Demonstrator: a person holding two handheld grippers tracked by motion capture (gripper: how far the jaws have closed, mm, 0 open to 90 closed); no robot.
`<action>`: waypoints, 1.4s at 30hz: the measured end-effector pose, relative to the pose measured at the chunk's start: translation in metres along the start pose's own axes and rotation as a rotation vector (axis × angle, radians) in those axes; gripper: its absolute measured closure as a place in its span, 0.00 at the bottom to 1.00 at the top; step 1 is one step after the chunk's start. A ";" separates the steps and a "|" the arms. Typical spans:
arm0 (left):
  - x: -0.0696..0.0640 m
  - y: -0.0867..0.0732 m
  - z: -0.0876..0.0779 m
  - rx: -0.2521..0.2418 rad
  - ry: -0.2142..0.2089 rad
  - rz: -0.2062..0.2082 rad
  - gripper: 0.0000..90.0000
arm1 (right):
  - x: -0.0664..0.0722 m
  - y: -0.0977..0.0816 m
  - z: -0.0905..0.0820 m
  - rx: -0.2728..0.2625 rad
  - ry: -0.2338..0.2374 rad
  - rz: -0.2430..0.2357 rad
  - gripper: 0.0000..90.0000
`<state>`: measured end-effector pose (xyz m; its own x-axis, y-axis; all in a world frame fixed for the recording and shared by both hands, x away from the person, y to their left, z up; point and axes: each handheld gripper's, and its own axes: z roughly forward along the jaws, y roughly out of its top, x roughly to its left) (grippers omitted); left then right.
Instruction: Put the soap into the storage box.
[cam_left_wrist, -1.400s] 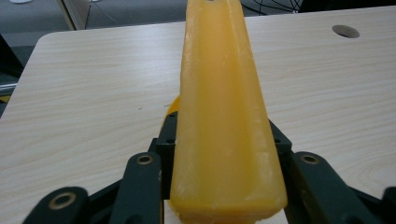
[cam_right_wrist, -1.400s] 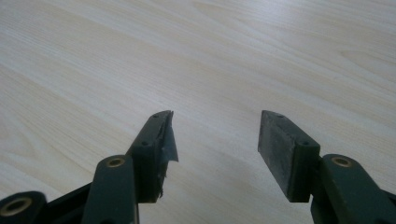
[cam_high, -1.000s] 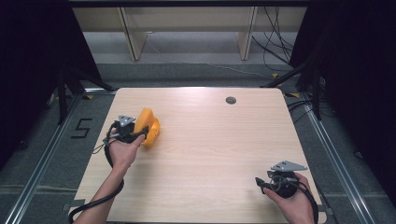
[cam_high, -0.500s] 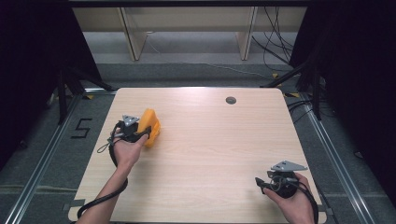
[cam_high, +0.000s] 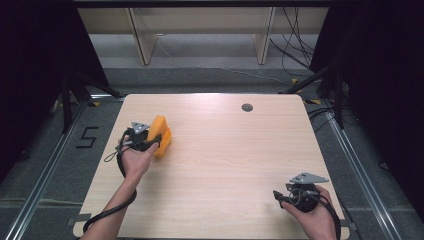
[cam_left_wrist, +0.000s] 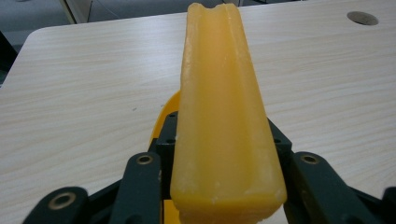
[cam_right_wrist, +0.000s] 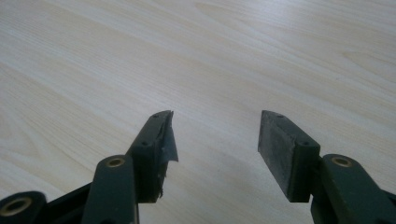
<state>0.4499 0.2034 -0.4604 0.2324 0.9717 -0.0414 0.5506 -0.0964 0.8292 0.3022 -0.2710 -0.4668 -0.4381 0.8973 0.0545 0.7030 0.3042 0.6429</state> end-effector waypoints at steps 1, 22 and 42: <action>0.001 -0.001 0.001 0.004 -0.002 0.005 0.67 | 0.000 0.000 0.000 0.000 0.000 0.000 0.50; -0.004 -0.010 0.010 0.008 0.030 -0.044 0.67 | 0.000 0.000 0.001 0.007 0.012 0.005 0.50; -0.004 -0.011 0.009 0.002 0.021 -0.051 0.66 | -0.001 -0.001 0.003 0.004 0.007 -0.025 0.50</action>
<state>0.4505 0.1985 -0.4746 0.1867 0.9798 -0.0716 0.5633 -0.0471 0.8249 0.3036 -0.2710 -0.4697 -0.4594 0.8871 0.0443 0.6941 0.3274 0.6412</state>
